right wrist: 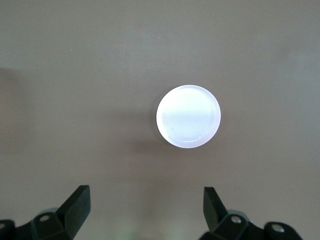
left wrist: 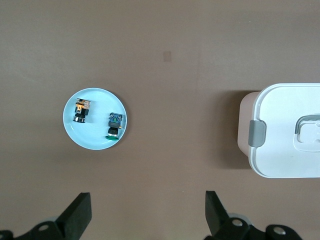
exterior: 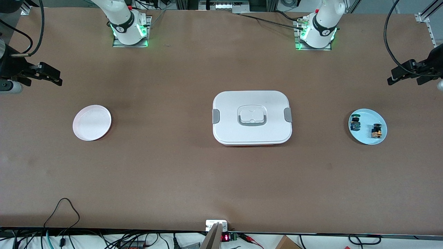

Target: Transfer orange switch to right arm and place

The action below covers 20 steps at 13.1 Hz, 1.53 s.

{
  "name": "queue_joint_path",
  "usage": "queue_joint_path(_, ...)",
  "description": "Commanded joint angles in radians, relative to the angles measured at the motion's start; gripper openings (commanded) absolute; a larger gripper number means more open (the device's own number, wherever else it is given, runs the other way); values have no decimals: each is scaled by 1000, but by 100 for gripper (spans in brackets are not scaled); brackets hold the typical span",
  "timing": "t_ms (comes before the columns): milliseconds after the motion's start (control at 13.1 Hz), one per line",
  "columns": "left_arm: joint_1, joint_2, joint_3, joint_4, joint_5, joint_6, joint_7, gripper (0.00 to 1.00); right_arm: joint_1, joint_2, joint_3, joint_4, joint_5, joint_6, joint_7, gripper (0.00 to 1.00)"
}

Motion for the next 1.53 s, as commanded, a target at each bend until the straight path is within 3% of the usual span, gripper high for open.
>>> queue_joint_path(0, 4, 5, -3, 24, 22, -21, 7, 100, -4, -1, 4, 14, 2, -13, -4, 100)
queue_joint_path(916, 28, 33, -3, 26, 49, -50, 20, 100, -1, -2, 5, 14, 2, -13, -6, 100)
queue_joint_path(1221, 89, 129, -3, 24, 100, -57, 378, 98, -1, -2, 5, 14, 2, -13, -6, 100)
queue_joint_path(1450, 117, 220, -3, 19, 155, -41, 800, 98, -1, -2, 5, 14, 2, -15, -8, 100)
